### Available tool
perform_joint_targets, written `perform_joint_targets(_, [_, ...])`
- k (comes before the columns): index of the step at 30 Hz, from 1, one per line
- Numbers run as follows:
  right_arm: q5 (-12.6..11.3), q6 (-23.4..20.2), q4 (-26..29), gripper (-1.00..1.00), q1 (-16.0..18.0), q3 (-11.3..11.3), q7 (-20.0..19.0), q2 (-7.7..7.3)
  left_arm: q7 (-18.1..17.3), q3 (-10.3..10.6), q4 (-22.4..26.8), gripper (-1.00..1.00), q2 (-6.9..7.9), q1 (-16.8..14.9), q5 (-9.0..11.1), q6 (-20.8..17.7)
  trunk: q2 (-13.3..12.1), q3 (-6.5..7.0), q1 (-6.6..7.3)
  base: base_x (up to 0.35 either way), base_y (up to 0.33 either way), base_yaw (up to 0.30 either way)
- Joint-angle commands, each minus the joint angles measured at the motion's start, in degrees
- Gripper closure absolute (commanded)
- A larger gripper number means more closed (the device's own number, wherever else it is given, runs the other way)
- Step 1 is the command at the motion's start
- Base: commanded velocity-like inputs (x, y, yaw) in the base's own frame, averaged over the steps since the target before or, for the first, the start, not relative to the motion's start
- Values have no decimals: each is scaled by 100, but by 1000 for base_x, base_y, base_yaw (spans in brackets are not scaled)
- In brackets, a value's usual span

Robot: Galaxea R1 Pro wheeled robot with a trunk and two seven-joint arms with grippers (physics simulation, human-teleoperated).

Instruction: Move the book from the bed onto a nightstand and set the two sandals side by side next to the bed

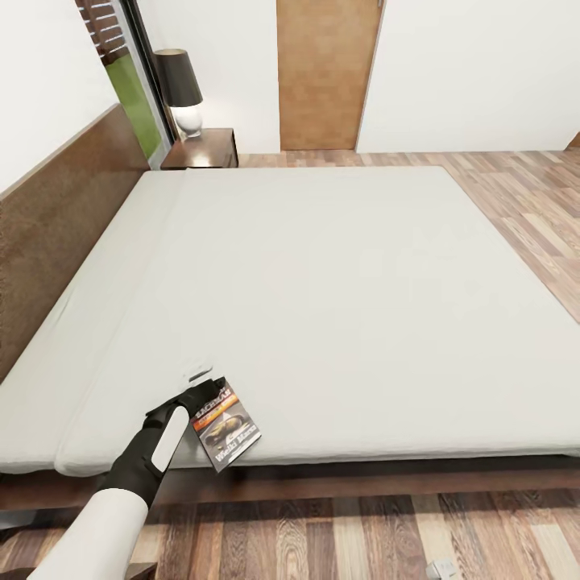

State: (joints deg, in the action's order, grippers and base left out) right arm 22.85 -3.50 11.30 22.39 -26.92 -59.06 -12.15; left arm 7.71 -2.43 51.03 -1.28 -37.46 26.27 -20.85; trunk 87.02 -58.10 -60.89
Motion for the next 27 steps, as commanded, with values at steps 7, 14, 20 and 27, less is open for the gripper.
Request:
perform_joint_targets(7, [36,-37,11,-100,2,-50,-34,2,47,-11,-23,-100,-4,2,89,-51,2,-4,0,-1,0,0])
perform_joint_targets(14, [35,-40,11,-100,2,-58,-44,2,47,-11,-16,-100,-4,2,89,-51,2,-4,0,0,0,0])
perform_joint_targets(20, [36,-44,12,-100,2,-63,-42,2,47,-11,-15,-100,-4,2,89,-51,2,-4,0,0,0,0])
perform_joint_targets(27, [36,-45,9,-100,2,-66,-43,2,47,-12,-15,-100,-4,2,89,-51,-199,86,109,0,0,0])
